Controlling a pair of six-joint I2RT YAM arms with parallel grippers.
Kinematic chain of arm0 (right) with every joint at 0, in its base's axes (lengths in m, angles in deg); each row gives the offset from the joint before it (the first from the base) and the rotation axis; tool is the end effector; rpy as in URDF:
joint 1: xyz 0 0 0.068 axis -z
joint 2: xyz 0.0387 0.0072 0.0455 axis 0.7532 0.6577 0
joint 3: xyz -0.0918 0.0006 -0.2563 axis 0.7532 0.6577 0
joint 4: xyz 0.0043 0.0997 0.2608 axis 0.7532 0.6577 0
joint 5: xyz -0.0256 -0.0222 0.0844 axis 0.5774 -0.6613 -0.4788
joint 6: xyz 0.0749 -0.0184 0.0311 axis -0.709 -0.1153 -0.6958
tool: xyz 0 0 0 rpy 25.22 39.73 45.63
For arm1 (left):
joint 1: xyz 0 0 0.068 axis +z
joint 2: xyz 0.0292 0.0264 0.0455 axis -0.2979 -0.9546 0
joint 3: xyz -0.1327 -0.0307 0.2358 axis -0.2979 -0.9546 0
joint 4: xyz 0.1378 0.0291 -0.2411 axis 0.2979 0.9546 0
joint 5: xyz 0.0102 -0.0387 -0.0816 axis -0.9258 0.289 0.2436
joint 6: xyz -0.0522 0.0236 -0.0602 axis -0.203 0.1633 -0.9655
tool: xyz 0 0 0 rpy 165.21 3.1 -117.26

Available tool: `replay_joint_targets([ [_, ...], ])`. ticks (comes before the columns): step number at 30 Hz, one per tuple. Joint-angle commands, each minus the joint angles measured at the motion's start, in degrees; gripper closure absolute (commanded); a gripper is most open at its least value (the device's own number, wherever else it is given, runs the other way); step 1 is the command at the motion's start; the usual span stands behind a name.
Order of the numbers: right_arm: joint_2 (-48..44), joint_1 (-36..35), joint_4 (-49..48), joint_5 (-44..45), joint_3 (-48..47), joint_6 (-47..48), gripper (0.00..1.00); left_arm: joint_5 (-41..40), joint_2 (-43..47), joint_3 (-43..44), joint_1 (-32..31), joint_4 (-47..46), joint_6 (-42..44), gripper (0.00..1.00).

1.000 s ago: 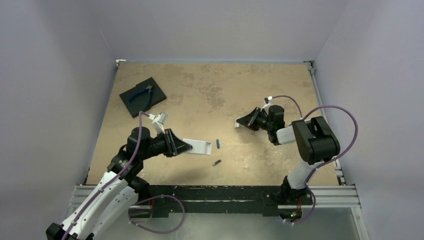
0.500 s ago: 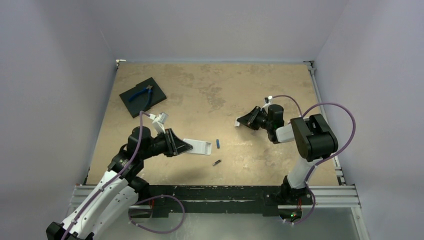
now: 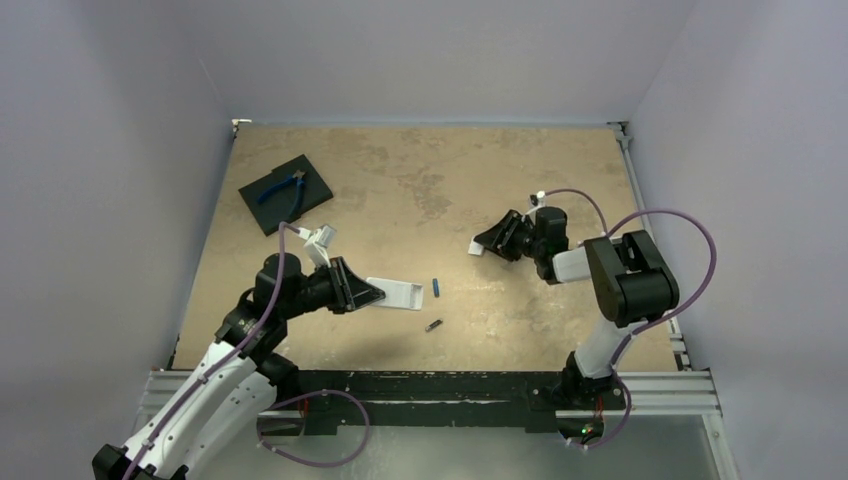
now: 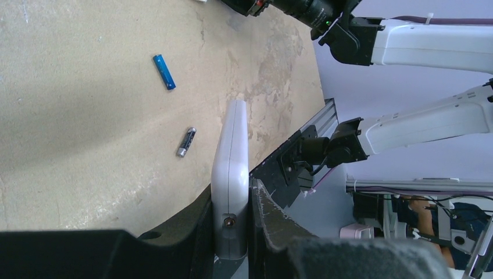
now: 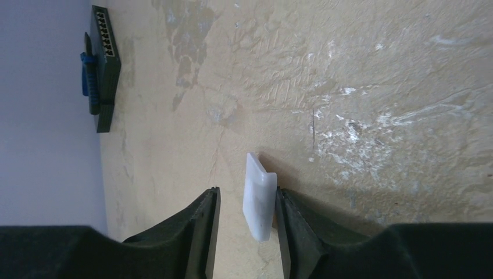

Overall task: Load the batteries into the remote control
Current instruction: Place the battery cover at the center of the board.

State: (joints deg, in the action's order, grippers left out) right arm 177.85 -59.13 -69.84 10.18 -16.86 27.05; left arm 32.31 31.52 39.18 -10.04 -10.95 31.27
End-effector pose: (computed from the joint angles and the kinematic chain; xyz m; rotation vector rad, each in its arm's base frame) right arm 0.3332 0.0944 0.0801 0.4233 2.1845 1.0936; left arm 0.1563 -0.1178 0.2364 -0.0831 2.1695 -1.2947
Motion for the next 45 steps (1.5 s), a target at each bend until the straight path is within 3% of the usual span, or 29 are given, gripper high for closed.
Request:
replay_joint_targets([
  [1,-4.19,0.29,7.39,4.89,-1.98,4.7,0.51,0.94,0.85,1.18,0.39,-1.6,0.47,1.0],
  [9,-11.36,0.24,20.75,11.19,-3.32,11.92,0.47,0.79,1.2,0.62,0.39,-1.52,0.39,1.0],
  [17,-23.55,0.24,29.29,11.98,-1.22,16.65,0.47,0.46,1.87,-0.27,0.39,-0.89,0.1,1.0],
  [27,-37.89,-0.43,35.89,4.05,1.88,20.73,0.49,0.86,1.6,-2.24,0.39,-2.79,-1.09,1.0],
  [30,-39.09,-3.61,40.26,3.07,-0.17,22.44,0.49,0.49,0.57,-2.27,0.39,-2.62,-0.66,1.0],
  [35,-38.93,-15.91,46.4,12.25,-4.43,24.08,0.45,-1.88,-0.99,-2.35,0.39,-1.78,-0.14,1.0],
  [45,-33.8,-26.45,46.6,22.76,-7.35,21.21,0.45,-4.79,-0.54,-2.32,0.39,2.53,1.09,1.0],
])
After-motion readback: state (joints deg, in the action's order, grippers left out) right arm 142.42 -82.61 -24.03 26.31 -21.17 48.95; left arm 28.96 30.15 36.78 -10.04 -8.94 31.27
